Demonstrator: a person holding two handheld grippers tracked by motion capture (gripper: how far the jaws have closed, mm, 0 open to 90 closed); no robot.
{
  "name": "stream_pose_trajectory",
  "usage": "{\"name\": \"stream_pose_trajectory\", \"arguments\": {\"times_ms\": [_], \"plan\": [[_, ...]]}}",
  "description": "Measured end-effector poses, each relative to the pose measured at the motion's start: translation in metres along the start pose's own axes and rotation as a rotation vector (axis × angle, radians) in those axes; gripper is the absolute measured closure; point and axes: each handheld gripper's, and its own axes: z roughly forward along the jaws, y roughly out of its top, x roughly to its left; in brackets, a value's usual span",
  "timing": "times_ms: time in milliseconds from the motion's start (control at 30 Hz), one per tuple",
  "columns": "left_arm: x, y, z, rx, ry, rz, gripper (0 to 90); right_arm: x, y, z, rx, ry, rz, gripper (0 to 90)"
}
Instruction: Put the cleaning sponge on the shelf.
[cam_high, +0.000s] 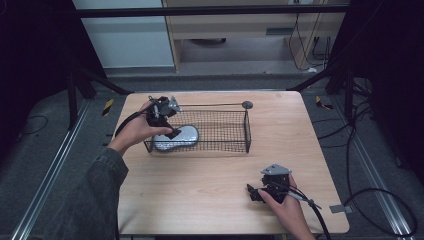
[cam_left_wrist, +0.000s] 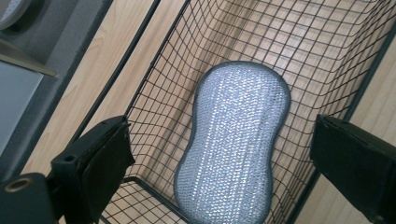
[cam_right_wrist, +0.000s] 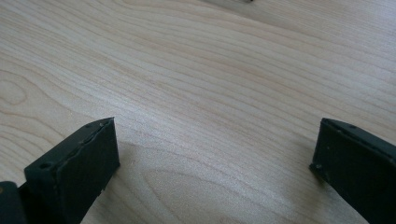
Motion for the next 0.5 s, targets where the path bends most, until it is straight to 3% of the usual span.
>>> {"name": "stream_pose_trajectory", "arguments": {"times_ms": [367,500], "plan": [[-0.011,0.003,-0.009,-0.001,-0.039,-0.035,4.9,0.0,0.0,0.0,0.0,0.0,0.001,0.5],[-0.015,0.003,-0.015,-0.023,-0.046,-0.057,4.8,0.0,0.0,0.0,0.0,0.0,0.0,0.5]]}}
